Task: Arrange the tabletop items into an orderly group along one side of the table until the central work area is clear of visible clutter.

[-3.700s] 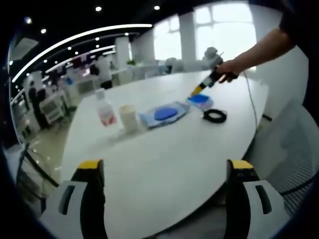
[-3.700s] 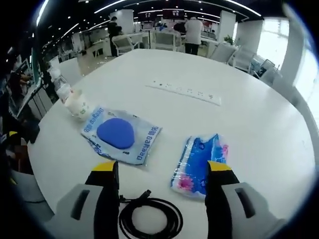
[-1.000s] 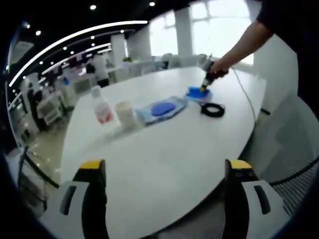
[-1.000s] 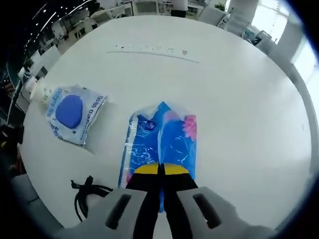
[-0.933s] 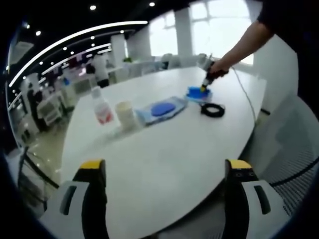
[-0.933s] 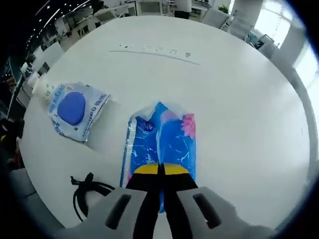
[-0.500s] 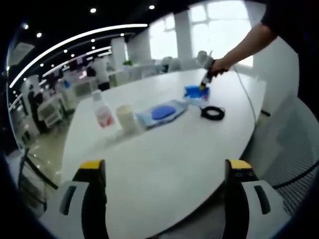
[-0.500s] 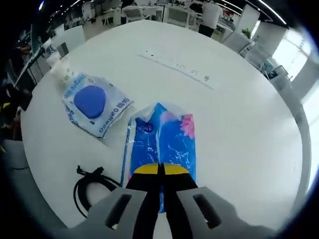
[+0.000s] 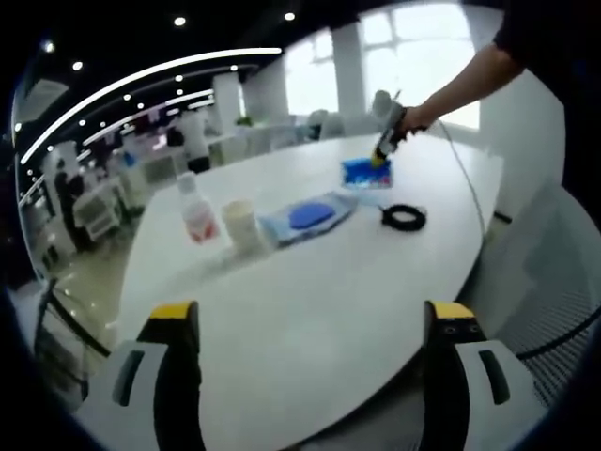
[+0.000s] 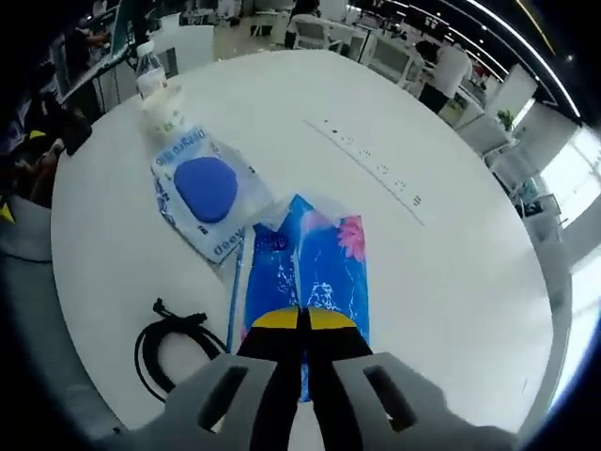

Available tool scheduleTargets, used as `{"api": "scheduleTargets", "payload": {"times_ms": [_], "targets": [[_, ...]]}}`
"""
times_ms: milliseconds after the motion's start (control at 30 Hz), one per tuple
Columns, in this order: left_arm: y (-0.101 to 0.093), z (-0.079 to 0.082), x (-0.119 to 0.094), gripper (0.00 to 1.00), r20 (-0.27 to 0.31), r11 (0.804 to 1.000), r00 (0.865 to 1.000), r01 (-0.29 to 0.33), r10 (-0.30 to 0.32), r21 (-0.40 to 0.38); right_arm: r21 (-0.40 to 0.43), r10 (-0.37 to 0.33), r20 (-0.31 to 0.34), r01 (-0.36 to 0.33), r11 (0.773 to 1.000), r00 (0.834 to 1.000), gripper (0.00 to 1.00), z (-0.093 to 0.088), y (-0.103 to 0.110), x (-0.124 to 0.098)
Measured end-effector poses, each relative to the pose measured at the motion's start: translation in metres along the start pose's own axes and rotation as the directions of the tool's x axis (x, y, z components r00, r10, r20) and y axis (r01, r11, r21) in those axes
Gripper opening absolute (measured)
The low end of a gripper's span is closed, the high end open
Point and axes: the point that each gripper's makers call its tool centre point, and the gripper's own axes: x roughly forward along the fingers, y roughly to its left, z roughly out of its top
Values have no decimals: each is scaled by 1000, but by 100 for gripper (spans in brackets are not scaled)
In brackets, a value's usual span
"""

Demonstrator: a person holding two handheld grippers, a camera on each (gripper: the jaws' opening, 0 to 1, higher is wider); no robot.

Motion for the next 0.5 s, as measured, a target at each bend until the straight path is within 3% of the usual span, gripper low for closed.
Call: {"api": "scheduleTargets", "payload": {"times_ms": [500], "targets": [[-1,0,0,96,-3,1000,1000,3,-3,2,-200,33,34,-25,979,999,0,22,12,-8]]}}
